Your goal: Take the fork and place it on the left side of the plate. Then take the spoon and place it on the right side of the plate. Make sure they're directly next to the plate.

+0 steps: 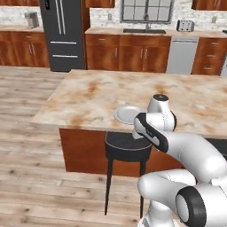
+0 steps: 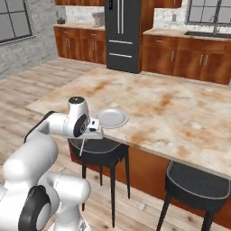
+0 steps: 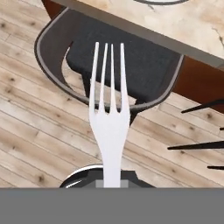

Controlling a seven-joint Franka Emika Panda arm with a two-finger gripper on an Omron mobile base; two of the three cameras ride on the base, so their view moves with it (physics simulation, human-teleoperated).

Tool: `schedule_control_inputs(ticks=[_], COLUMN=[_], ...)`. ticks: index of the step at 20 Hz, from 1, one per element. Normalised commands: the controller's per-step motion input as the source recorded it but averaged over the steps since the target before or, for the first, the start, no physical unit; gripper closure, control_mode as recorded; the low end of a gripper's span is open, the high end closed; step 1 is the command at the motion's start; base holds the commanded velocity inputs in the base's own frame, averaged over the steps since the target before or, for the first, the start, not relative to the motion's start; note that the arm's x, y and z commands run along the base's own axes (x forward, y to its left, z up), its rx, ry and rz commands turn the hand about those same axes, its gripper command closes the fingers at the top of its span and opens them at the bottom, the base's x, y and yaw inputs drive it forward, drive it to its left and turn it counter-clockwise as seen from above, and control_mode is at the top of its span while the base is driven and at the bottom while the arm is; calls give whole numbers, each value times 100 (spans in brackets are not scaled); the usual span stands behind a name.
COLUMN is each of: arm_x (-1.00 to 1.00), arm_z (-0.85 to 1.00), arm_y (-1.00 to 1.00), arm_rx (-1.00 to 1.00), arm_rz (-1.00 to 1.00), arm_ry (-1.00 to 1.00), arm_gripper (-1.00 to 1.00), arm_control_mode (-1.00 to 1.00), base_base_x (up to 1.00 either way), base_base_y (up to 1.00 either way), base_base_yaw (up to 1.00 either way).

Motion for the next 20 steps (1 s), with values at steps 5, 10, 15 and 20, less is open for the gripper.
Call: schedule_control_inputs(ticks=[5,10,15,20], arm_x=[0,0,0,0], arm_z=[0,0,0,0], arm_y=[0,0,0,0], arm_rx=[0,0,0,0], arm_rz=[0,0,0,0], arm_ry=[0,0,0,0], arm_gripper=[100,100,100,100], arm_control_mode=[100,100,100,100], base_base_x=[49,53,68,67], base_base_y=[46,61,57,47], base_base_yaw=[-44,-17,-7,-13])
